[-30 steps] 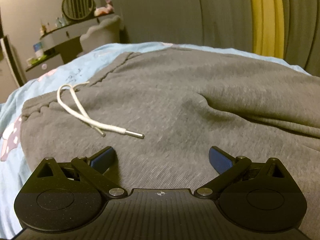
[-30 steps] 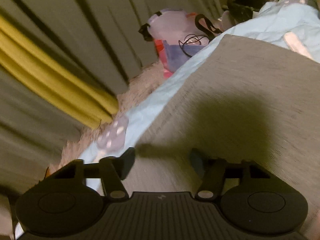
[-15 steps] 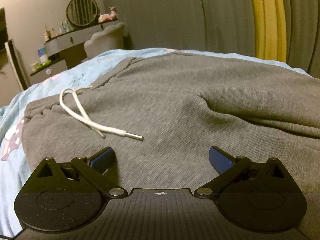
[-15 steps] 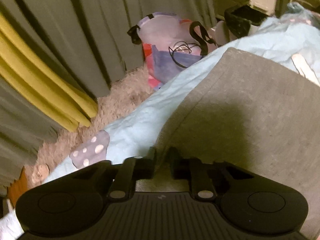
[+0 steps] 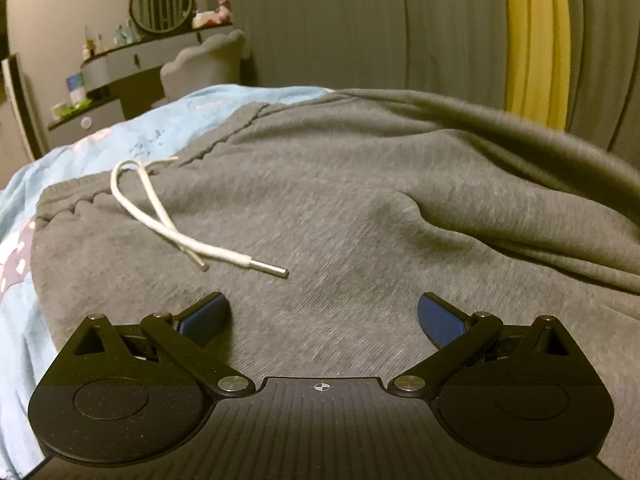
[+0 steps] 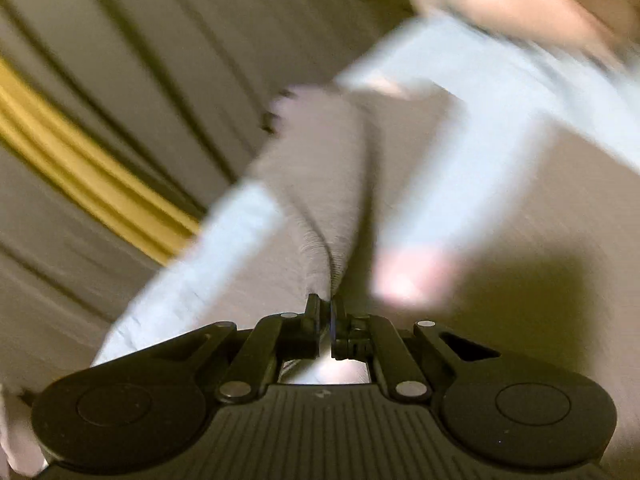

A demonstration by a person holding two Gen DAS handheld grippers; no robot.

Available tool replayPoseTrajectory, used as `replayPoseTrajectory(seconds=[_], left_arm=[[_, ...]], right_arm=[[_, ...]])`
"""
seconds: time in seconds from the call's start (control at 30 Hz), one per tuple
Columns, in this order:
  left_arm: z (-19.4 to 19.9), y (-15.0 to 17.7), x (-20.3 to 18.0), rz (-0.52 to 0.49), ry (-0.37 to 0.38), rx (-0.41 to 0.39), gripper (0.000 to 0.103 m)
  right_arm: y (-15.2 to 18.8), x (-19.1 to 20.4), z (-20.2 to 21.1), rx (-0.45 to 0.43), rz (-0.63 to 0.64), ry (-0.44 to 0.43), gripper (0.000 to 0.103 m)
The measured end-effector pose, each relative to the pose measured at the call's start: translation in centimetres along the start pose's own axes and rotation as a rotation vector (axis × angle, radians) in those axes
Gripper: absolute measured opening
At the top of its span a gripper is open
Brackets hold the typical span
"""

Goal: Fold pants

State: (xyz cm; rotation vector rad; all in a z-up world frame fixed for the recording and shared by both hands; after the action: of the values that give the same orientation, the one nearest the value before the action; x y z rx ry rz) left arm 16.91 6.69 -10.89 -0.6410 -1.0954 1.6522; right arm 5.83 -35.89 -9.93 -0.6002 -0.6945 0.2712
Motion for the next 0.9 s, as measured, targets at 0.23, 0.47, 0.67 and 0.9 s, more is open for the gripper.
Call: replayPoseTrajectory(seconds=[0.23, 0.47, 0.67, 0.9], left_arm=[[0.2, 0.2, 0.3, -0.005, 0.020, 0.021, 0.103], [0.6, 0.5, 0.4, -0.001, 0.011, 0.022, 0.103], [0.7, 0.6, 0.3, 0.003, -0.003, 0.006, 0.103], [0.8, 0.7, 0.0, 0.002, -0.026, -0.012, 0.103]], right_arm=[[-2.8, 2.0, 2.4, -0.268, 0.344, 0.070, 0.032], [0.6, 6.9, -2.2, -0.382, 0.882, 0.104, 0.036], [1.7, 6.4, -3.9, -0.429, 1.079, 0.245, 0.031], [1.6, 6.2, -4.3, -0.440, 1.070, 0.245, 0.012]])
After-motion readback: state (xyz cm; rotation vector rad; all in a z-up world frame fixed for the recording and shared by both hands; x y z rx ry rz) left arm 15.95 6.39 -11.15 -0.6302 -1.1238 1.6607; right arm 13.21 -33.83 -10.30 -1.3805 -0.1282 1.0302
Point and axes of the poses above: each gripper's, at about its wrist camera, not at the fingertips, and z roughly against the way its jaws point, x to its left, y to its underside, the point moved 10 cm from there along -z, roughly the way its jaws point, and after that the axes turned 11 degrees about -x, right-handed, at the moved point
